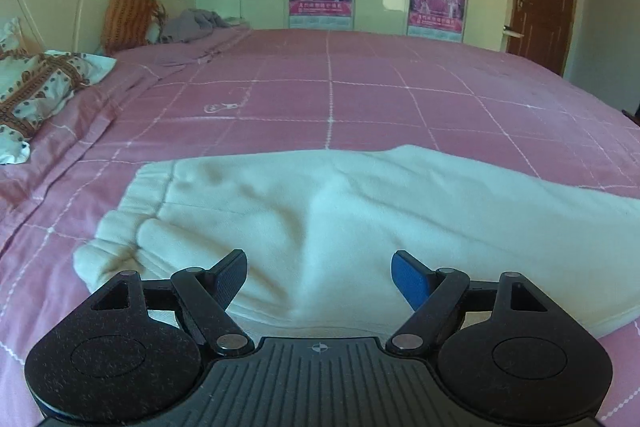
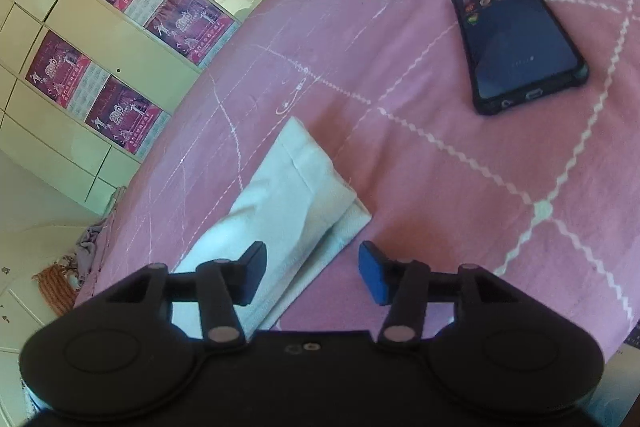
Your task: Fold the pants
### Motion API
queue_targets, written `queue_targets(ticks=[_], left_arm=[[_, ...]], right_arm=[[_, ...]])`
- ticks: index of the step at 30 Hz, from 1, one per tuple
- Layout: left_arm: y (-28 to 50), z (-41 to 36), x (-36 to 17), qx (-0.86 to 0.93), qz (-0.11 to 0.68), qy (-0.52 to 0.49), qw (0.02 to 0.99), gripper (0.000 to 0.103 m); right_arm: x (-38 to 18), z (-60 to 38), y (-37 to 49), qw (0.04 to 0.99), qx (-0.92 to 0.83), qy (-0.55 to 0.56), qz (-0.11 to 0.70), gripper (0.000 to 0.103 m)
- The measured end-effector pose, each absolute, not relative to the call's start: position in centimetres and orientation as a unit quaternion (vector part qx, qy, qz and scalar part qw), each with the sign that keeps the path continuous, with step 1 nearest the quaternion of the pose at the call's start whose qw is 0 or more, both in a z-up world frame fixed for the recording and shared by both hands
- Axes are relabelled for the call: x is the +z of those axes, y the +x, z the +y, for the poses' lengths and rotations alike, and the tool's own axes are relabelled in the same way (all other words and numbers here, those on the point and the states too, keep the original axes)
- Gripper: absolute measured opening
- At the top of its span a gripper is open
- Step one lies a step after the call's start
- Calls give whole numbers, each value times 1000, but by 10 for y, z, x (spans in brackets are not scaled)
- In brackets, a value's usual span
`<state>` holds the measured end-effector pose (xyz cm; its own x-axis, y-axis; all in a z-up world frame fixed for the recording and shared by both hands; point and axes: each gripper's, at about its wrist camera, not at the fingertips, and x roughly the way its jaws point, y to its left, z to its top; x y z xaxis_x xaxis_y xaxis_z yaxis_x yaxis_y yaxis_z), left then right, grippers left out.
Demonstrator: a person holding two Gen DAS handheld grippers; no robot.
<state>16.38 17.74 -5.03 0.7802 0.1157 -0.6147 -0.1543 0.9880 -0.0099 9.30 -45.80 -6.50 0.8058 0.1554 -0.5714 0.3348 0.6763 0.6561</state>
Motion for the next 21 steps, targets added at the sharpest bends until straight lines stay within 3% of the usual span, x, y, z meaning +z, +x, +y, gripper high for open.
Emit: queue_targets(ticks=[4,5,6,11,14,19,21], left_arm=[[179,212,-81,110,396,-75,909,79],[176,216,-85,108,383,-86,914,79],[175,218,-86,108,380,-87,914,79],[175,212,-89,110,379,-73,916,79],[178,213,-91,111,380,-69,916,80],[178,211,-87,110,383,-64,915,80],[174,210,-78,107,374,-65,919,80]], right_arm=[[-77,-447,119,866,-42,404,290,56],[-75,-443,126,868,-37,398,296,46],[-71,-439,133,868,-33,389,308,4],[-34,-447,108,911,-18,355,209,6],[-80,-461,127,875,-65,366,309,6],[-75,-453,124,883,-68,364,289,7],[-75,-453,127,882,-69,359,296,14]])
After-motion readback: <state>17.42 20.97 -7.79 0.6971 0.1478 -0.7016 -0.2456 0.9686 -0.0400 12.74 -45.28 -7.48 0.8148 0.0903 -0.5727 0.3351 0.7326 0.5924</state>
